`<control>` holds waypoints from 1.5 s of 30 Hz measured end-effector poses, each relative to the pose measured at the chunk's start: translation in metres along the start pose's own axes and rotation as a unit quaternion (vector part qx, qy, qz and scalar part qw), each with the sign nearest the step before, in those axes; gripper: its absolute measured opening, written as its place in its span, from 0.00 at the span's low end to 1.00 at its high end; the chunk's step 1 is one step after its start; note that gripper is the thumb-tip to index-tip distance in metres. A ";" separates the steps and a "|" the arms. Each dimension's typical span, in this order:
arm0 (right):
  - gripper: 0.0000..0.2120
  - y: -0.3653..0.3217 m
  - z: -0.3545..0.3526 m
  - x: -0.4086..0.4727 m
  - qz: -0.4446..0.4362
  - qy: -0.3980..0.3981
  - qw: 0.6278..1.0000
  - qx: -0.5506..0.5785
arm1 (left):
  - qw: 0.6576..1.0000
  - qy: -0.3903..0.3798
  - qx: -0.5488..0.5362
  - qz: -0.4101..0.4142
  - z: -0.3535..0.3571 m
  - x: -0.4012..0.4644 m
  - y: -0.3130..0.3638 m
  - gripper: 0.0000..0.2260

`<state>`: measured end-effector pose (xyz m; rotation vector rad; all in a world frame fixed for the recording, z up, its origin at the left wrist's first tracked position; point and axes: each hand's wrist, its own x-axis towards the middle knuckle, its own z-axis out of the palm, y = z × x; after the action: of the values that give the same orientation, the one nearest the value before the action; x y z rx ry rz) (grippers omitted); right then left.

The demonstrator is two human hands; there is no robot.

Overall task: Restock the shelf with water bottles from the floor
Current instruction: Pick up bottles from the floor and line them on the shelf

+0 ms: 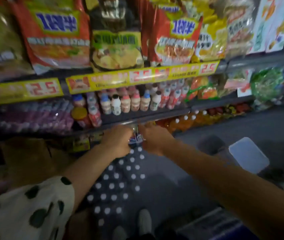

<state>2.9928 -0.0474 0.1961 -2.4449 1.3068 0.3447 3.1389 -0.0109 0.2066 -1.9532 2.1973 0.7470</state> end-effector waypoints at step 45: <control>0.11 -0.018 -0.207 -0.115 -0.176 0.149 0.973 0.025 | 0.960 0.008 -0.262 0.102 -0.071 -0.052 0.030 0.34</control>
<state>2.9551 -0.0370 0.4300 -2.6920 0.9379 -0.1518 3.1358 0.0075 0.2982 -1.9437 2.4185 1.4796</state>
